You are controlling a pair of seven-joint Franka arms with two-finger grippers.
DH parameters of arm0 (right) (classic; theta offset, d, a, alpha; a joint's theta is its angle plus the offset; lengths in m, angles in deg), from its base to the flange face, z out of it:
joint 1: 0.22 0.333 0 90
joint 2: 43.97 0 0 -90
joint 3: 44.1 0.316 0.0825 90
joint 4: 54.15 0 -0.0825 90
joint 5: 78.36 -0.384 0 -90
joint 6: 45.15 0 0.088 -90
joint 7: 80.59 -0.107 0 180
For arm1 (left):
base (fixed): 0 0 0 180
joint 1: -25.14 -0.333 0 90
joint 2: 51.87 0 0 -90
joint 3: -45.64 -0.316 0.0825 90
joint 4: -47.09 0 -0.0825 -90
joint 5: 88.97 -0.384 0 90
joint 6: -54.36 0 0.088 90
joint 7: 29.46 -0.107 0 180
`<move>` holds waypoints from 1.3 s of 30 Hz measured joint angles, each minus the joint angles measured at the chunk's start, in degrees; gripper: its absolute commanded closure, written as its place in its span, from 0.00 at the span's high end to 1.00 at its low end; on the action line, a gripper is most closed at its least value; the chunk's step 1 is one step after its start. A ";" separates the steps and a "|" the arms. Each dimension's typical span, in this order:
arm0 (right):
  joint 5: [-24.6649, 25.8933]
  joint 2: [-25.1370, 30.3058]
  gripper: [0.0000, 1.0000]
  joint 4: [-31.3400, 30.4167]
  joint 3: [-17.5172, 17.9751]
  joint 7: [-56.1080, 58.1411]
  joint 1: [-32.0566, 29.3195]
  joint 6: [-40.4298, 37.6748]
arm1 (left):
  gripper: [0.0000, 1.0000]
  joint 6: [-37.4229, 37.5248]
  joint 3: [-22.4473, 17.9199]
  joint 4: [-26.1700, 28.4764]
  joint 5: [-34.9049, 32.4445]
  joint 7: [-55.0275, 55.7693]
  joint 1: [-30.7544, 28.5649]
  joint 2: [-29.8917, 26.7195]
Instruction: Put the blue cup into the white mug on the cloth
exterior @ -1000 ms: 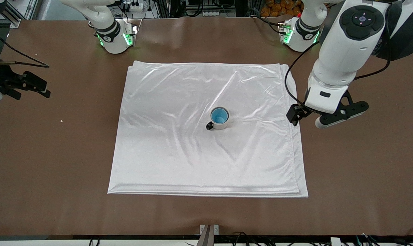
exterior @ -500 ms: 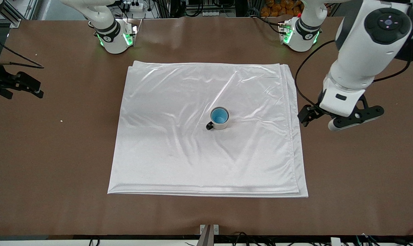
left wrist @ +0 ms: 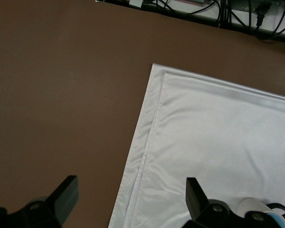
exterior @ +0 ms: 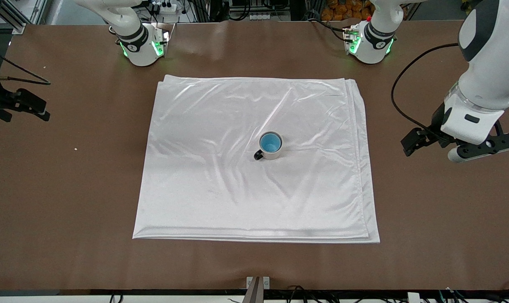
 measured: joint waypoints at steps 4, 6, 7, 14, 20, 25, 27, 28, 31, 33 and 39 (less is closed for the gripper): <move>0.00 -0.01 1.00 0.00 0.00 0.01 0.00 0.00 | 1.00 0.00 -3.32 0.01 0.51 -1.80 1.97 -0.07; 0.00 -0.01 1.00 0.00 0.00 0.02 0.00 -0.01 | 1.00 0.00 -5.62 0.01 1.12 -3.05 3.48 -0.20; 0.00 -0.01 1.00 0.00 0.00 0.02 0.00 -0.02 | 1.00 0.00 -6.60 0.01 1.39 -3.70 4.07 -0.28; 0.00 -0.01 1.00 0.00 -0.02 0.02 -0.06 -0.20 | 1.00 0.04 -9.74 0.01 2.32 -8.09 4.94 -0.85; 0.00 -0.01 1.00 0.00 -0.05 0.44 -0.89 -0.33 | 1.00 1.30 -11.19 0.03 3.62 -12.42 4.97 -1.36; 0.00 -0.01 1.00 0.00 -0.12 0.79 -1.18 -0.34 | 1.00 3.25 -12.65 0.04 5.20 -17.34 5.07 -1.79; 0.00 -0.01 1.00 0.00 -0.11 0.85 -1.18 -0.34 | 1.00 3.95 -13.25 0.04 5.37 -18.88 5.08 -1.92; 0.00 0.00 1.00 0.00 -0.11 0.88 -1.18 -0.34 | 1.00 4.19 -13.51 0.04 5.40 -19.36 5.08 -1.97; 0.00 -0.01 1.00 0.00 -0.11 0.94 -1.18 -0.34 | 1.00 4.55 -14.17 0.05 5.41 -20.18 5.08 -2.13; 0.00 -0.01 1.00 0.00 -0.10 0.98 -1.18 -0.34 | 1.00 4.56 -14.42 0.05 5.42 -20.37 5.14 -2.32; 0.00 -0.01 1.00 0.00 -0.05 1.03 -1.18 -0.34 | 1.00 5.08 -15.56 0.05 5.43 -20.44 6.51 -3.50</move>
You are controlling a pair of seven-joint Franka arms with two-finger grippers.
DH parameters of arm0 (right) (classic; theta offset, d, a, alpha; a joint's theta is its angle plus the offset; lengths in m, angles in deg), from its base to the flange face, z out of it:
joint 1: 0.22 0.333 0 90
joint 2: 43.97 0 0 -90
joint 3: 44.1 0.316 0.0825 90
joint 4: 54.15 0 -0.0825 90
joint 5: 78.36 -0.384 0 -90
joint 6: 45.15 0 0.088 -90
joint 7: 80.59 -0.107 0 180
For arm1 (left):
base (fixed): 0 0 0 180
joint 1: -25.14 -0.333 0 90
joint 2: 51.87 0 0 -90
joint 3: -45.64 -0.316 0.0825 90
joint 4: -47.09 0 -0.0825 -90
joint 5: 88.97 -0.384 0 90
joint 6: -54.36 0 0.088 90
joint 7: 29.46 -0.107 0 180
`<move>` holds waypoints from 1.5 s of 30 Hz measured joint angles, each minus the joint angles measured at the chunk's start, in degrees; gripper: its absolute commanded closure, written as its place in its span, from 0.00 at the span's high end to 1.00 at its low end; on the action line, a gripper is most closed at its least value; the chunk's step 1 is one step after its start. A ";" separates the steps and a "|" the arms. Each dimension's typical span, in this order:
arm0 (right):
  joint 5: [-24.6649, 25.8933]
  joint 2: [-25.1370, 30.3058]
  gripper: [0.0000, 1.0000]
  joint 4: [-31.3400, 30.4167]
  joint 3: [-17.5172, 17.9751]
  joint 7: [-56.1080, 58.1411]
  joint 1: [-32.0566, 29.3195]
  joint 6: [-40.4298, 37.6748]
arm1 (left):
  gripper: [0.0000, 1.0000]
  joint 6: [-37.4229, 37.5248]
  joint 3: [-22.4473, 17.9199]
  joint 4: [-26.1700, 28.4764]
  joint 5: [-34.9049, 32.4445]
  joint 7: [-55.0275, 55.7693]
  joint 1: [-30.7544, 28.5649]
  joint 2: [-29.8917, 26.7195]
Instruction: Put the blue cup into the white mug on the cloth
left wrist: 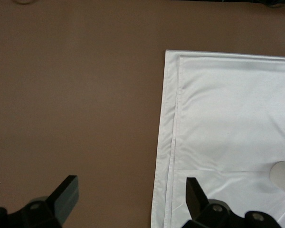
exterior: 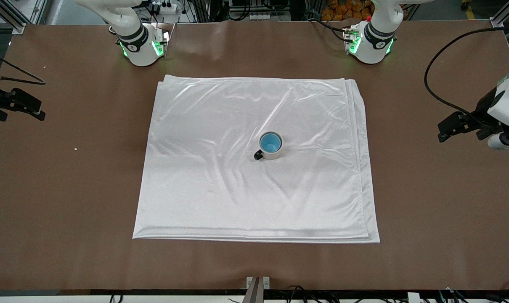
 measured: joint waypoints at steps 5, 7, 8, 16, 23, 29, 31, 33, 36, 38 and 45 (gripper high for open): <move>0.00 0.00 1.00 0.00 0.01 0.02 0.00 0.00 | 1.00 0.62 -0.43 0.22 0.00 0.00 0.44 -1.05; 0.00 0.00 1.00 0.00 0.01 0.02 0.00 0.00 | 1.00 0.73 -0.50 0.53 0.00 -0.03 0.43 -1.56; 0.00 0.00 1.00 0.00 0.01 0.02 0.00 0.00 | 1.00 0.78 -0.53 0.75 0.00 -0.08 0.43 -1.88; 0.00 0.00 1.00 0.00 0.01 0.03 0.00 0.00 | 1.00 1.36 -0.59 3.11 0.54 -0.30 0.36 -4.66; 0.00 0.00 1.00 0.00 0.01 0.03 0.00 0.00 | 1.00 1.38 -0.66 5.10 2.85 -0.43 -0.76 -6.37; 0.00 0.00 1.00 0.00 0.01 0.03 0.00 0.00 | 1.00 1.39 -0.55 5.56 3.17 -0.57 -0.96 -6.83; 0.00 0.00 1.00 0.00 0.01 0.03 0.00 0.00 | 1.00 1.61 -0.48 5.65 3.18 -0.57 -0.94 -6.92; 0.00 0.00 1.00 0.00 0.04 0.03 0.00 0.00 | 1.00 2.09 -0.41 5.71 3.20 -0.56 -0.93 -7.00; 0.00 0.00 1.00 0.00 0.13 0.03 0.00 0.00 | 1.00 2.76 -0.31 5.87 3.27 -0.44 -0.93 -7.18; 0.00 0.00 1.00 0.00 0.19 0.03 0.00 0.00 | 1.00 2.97 -0.19 6.07 3.30 -0.10 -0.93 -7.32; -0.01 0.00 1.00 0.00 0.26 0.03 0.01 0.00 | 1.00 3.19 0.94 7.14 3.31 1.37 -0.88 -8.14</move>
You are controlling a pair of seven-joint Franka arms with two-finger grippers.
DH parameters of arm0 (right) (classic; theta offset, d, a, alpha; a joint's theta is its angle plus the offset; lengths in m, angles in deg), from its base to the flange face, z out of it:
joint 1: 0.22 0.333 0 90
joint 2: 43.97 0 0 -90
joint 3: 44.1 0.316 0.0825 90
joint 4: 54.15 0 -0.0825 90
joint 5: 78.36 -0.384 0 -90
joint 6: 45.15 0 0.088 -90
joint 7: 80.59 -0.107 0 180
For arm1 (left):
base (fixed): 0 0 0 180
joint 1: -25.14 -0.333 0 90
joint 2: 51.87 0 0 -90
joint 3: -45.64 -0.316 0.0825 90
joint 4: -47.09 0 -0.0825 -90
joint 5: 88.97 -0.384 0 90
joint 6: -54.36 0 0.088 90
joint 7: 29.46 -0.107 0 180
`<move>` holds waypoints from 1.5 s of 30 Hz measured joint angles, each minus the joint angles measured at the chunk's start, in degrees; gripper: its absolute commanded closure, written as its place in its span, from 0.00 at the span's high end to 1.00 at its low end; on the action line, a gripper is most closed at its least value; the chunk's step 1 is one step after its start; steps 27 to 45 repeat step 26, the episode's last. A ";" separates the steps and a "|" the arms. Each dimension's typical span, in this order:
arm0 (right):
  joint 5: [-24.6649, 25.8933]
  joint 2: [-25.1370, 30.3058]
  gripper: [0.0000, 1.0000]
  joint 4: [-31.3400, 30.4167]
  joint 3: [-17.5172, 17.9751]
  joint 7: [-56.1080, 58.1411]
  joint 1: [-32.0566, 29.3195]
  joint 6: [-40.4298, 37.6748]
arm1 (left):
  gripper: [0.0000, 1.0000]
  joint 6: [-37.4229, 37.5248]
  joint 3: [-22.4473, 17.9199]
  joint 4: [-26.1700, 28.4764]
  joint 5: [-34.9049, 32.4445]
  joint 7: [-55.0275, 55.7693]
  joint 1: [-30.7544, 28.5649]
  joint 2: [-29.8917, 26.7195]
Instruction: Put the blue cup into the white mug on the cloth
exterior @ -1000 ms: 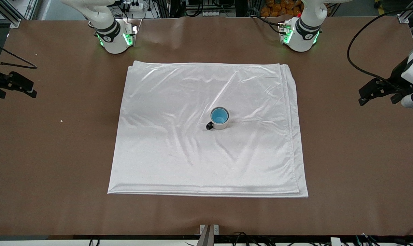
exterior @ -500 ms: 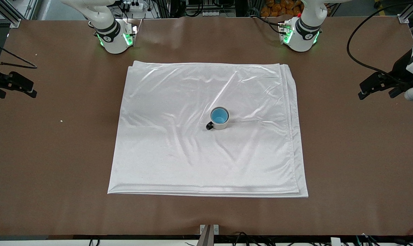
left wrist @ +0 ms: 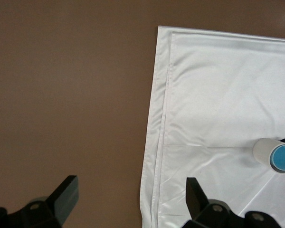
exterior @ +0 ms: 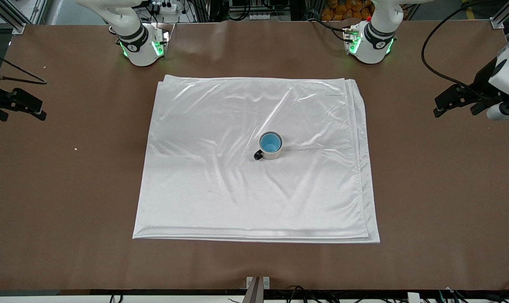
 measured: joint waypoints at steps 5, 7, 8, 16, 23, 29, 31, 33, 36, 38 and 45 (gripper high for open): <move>-0.01 0.00 1.00 0.00 0.04 0.00 0.00 0.00 | 1.00 0.09 0.43 0.41 0.00 0.14 0.02 -0.38; -0.01 0.00 1.00 0.00 0.06 0.00 0.00 0.00 | 1.00 0.18 0.43 0.44 0.00 0.14 0.01 -0.41; -0.01 0.00 1.00 0.00 0.06 0.00 0.00 0.00 | 1.00 0.22 0.43 0.44 0.00 0.13 0.01 -0.43; -0.01 0.00 1.00 0.00 0.08 0.00 0.01 0.00 | 1.00 0.71 0.44 0.47 -0.44 0.07 -0.05 -0.56; -0.01 0.00 1.00 0.00 0.09 0.00 0.01 0.00 | 1.00 1.22 1.15 0.47 -2.31 0.00 -0.04 -0.81; -0.01 0.00 1.00 0.00 0.09 0.00 0.01 0.00 | 1.00 1.32 1.23 0.47 -2.37 0.00 -0.04 -0.87; -0.01 0.00 1.00 0.00 0.09 0.00 0.01 0.00 | 1.00 1.32 1.23 0.47 -2.37 0.00 -0.04 -0.87; -0.01 0.00 1.00 0.00 0.09 0.00 0.01 0.00 | 1.00 1.32 1.23 0.47 -2.37 0.00 -0.04 -0.87; -0.01 0.00 1.00 0.00 0.09 0.00 0.01 0.00 | 1.00 1.32 1.23 0.47 -2.37 0.00 -0.04 -0.87; -0.01 0.00 1.00 0.00 0.09 0.00 0.01 0.00 | 1.00 1.32 1.23 0.47 -2.37 0.00 -0.04 -0.87; -0.01 0.00 1.00 0.00 0.09 0.00 0.01 0.00 | 1.00 1.32 1.23 0.47 -2.37 0.00 -0.04 -0.87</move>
